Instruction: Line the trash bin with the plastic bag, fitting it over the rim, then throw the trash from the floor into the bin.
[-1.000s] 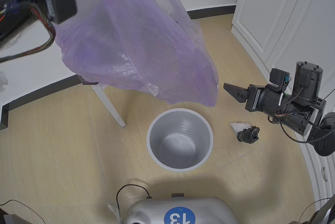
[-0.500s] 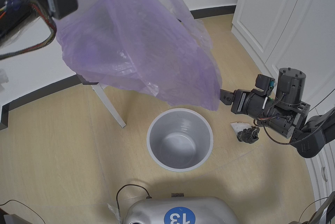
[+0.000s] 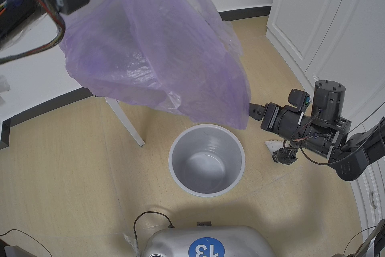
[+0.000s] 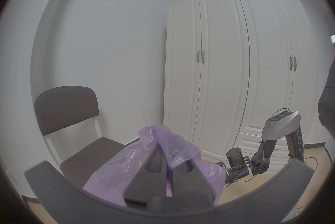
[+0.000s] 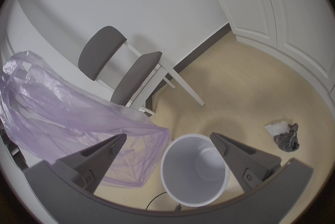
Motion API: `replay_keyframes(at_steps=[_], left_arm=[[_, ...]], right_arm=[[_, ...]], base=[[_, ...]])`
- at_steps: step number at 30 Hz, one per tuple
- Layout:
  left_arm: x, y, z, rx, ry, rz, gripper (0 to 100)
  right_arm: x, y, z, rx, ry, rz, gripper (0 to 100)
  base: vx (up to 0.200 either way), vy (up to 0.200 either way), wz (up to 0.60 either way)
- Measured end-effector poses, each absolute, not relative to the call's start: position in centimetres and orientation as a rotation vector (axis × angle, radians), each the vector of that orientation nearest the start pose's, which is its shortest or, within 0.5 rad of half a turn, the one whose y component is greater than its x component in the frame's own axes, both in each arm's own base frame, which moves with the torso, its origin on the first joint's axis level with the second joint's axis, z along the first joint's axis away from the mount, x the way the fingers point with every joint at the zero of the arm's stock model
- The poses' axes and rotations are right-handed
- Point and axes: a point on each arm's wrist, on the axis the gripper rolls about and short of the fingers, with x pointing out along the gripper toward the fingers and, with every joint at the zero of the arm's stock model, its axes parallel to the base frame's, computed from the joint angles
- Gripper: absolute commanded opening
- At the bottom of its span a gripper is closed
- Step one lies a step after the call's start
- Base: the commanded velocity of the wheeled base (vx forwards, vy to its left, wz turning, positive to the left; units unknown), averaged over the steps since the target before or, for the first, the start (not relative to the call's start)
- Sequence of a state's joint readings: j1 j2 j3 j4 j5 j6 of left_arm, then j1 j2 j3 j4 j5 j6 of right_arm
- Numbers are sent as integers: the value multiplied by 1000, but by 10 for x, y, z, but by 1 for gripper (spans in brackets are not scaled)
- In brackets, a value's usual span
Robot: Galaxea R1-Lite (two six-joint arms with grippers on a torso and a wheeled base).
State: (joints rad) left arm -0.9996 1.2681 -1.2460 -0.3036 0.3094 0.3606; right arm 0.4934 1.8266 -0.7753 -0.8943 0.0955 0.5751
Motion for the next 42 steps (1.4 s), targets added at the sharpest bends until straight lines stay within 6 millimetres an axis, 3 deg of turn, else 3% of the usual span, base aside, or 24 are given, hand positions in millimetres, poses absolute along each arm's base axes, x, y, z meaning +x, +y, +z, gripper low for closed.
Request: replay_keyframes(at_steps=[19, 20, 29, 42], left_arm=[[104, -153, 388, 157, -362, -642, 0], [104, -153, 388, 158, -361, -642, 0], [104, -154, 385, 164, -354, -645, 0], [107, -155, 371, 189, -322, -639, 0]], right_arm=[[286, 179, 146, 628, 300, 618, 100], [286, 180, 146, 630, 293, 620, 0], [286, 181, 130, 605, 319, 613, 0], [281, 175, 123, 517, 310, 571, 0]], base=[[0, 0, 0], [0, 0, 0], [0, 0, 0], [0, 0, 0]])
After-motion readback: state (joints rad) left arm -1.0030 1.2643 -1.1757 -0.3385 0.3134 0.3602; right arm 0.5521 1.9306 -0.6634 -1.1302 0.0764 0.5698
